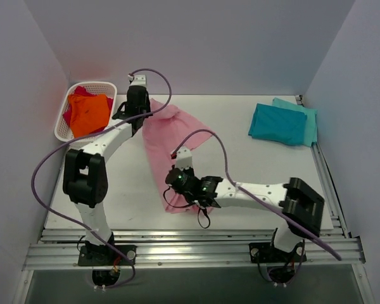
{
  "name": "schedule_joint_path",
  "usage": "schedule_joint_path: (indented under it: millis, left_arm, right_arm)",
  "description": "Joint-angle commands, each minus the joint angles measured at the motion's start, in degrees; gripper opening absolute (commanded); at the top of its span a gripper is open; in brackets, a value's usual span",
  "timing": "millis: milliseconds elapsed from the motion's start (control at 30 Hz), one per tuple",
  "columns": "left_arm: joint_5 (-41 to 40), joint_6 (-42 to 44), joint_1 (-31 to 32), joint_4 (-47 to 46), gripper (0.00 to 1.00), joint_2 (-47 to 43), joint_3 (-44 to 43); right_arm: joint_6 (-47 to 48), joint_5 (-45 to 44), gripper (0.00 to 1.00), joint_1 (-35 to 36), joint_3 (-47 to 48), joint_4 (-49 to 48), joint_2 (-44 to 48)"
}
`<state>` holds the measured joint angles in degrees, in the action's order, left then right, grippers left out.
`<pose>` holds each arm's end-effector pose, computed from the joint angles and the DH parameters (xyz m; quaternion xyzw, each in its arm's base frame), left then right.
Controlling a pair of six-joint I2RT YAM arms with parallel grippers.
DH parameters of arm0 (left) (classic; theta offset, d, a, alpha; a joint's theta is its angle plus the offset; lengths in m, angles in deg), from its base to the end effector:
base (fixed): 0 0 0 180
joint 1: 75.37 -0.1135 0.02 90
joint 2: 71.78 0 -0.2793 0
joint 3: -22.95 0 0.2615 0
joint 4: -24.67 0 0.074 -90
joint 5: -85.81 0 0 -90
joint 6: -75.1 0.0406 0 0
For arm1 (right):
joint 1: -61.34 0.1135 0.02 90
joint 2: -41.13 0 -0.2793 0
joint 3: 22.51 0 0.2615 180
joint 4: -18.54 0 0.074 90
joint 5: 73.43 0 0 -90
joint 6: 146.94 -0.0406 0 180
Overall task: Fold and stack the t-shirts
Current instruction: Flatten out the tshirt
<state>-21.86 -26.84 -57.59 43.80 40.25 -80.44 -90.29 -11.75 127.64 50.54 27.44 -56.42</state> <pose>0.4637 -0.1358 0.2806 -0.0362 0.8489 -0.0039 0.5273 0.1729 0.3460 0.2215 -0.1309 0.8516 0.2123 0.4611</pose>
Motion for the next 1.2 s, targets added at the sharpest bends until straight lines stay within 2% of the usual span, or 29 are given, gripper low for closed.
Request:
schedule_joint_path:
  millis: [0, 233, 400, 467, 667, 833, 900, 967, 1067, 1133, 1167]
  left_arm:
    - [-2.2, -2.6, 0.0, 0.1, 0.02, -13.6, 0.5]
    - [-5.6, -4.7, 2.3, 4.9, 0.02, -33.4, 8.0]
    - [-7.6, -4.8, 6.8, 11.3, 0.02, -49.3, 8.7]
    - [-7.7, -4.9, 8.5, 14.4, 0.02, -52.9, 7.5]
    - [-3.2, -5.6, 13.8, 16.8, 0.02, -63.0, 1.7]
    - [0.4, -4.0, 13.7, 16.3, 0.02, -64.0, -4.0]
    - [-0.4, -3.2, 13.7, 15.8, 0.02, -61.6, -6.0]
    - [0.2, -1.7, 13.8, 16.6, 0.02, -59.0, -9.9]
    - [-1.2, 0.9, 13.7, 16.0, 0.02, -53.6, -12.2]
    - [-4.5, 1.9, 13.3, 15.8, 0.02, -49.1, -12.3]
    - [-4.8, 1.8, 12.9, 16.7, 0.02, -47.4, -12.5]
  right_arm:
    - [2.2, -11.3, 0.0, -0.3, 5.2, 8.2, 13.3]
    - [8.1, -18.9, 0.0, 0.7, 10.3, 14.0, 29.8]
    - [16.0, -13.3, 0.0, 1.5, 13.6, 12.6, 44.2]
    - [17.5, -10.9, 0.0, 1.5, 14.5, 10.3, 50.4]
    - [23.4, -1.9, 0.0, 1.3, 18.6, 2.4, 58.5]
    - [27.7, -3.2, 0.0, 0.1, 25.0, 0.3, 55.1]
    - [30.8, -10.5, 0.0, 0.1, 27.6, -1.8, 51.2]
    - [37.3, -23.5, 0.0, 0.2, 29.0, -5.4, 45.0]
    - [42.8, -31.9, 0.0, 0.0, 32.1, -7.2, 37.3]
    - [44.2, -36.6, 0.0, -1.0, 29.8, -10.3, 35.7]
    - [43.2, -37.3, 0.0, -4.1, 29.2, -11.2, 34.4]
